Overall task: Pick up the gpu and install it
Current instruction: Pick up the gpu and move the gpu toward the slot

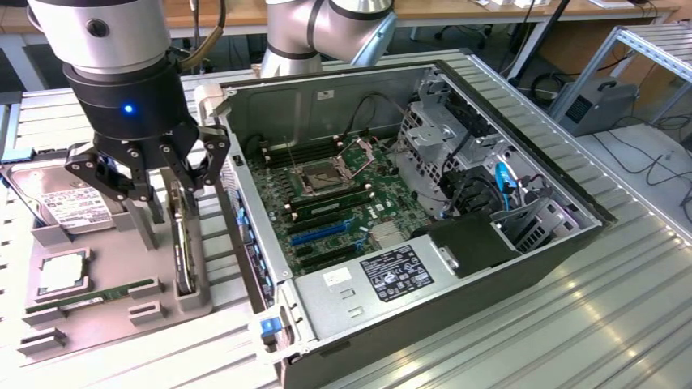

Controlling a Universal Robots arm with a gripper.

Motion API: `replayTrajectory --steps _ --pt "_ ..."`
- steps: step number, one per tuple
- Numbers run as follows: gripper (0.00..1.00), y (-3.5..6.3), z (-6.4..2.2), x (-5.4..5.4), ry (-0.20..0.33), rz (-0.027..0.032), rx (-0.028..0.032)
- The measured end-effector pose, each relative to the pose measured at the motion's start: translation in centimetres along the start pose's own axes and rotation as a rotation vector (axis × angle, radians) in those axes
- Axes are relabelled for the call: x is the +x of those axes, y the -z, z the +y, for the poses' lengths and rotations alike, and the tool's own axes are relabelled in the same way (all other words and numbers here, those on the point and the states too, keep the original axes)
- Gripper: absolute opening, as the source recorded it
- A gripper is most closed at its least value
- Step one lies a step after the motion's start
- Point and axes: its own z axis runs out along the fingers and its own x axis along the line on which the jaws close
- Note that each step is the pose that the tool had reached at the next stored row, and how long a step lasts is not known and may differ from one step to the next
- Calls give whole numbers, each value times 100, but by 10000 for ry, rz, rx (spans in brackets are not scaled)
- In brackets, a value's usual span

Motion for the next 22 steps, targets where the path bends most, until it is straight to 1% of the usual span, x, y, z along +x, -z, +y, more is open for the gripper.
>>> replayTrajectory --steps 14,16,21,22 --pt "42 -15 1 1 2 -6 75" --pt "42 -22 2 1 3 -7 101" --pt "42 -27 3 1 3 -9 124" --pt "42 -31 3 1 4 -10 136"
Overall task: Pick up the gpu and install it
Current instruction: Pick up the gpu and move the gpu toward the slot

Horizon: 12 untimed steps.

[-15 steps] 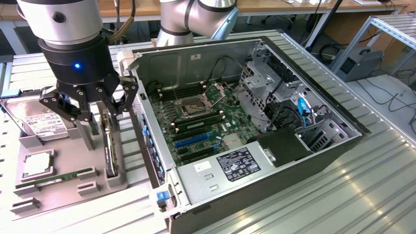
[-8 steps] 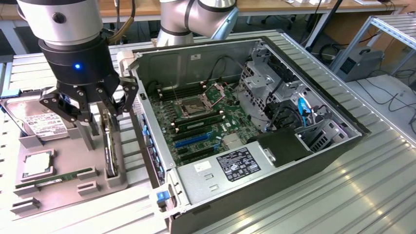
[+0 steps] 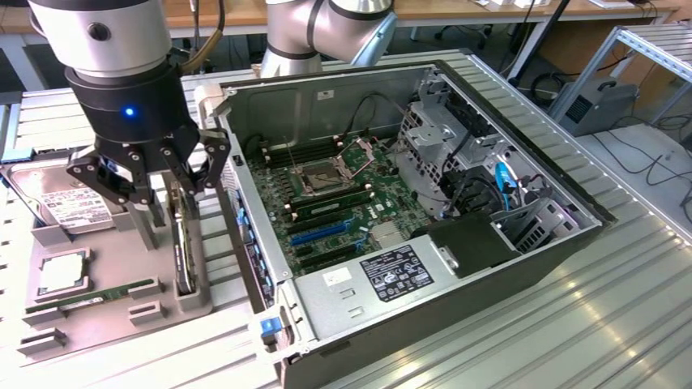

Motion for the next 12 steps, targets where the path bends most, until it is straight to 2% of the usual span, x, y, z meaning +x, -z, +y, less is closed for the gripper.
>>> replayTrajectory --steps 12 --pt "42 -15 2 1 1 -5 67"
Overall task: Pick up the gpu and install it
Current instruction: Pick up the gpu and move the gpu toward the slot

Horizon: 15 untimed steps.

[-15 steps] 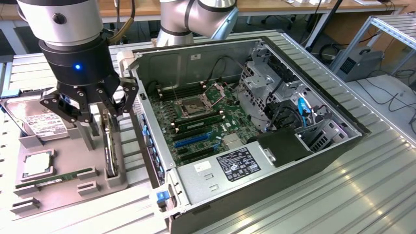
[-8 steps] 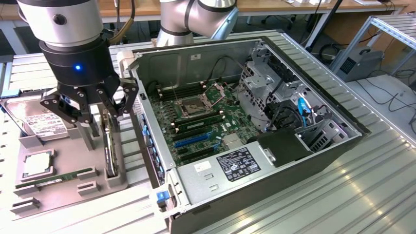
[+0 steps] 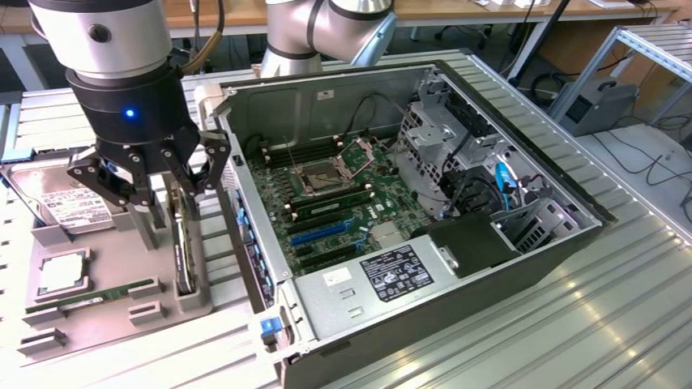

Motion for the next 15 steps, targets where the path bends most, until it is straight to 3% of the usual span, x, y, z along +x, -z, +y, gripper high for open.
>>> replayTrajectory --steps 15 --pt "42 -18 2 1 3 -6 75"
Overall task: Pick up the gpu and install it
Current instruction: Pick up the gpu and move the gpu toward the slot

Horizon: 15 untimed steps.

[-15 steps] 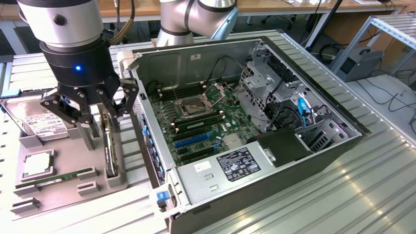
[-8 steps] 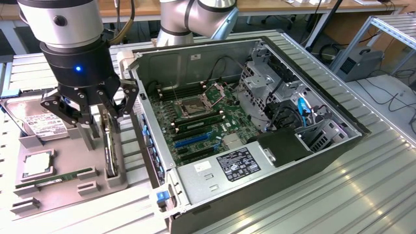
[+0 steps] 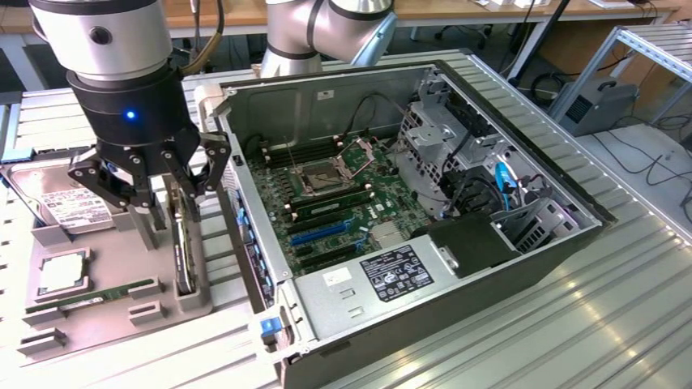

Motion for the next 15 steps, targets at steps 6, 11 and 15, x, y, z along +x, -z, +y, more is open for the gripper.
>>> replayTrajectory --steps 6,11,15 --pt "42 -7 1 0 1 -2 25" --pt "42 -60 7 2 5 -13 170" --pt "42 -65 8 3 5 -14 187"
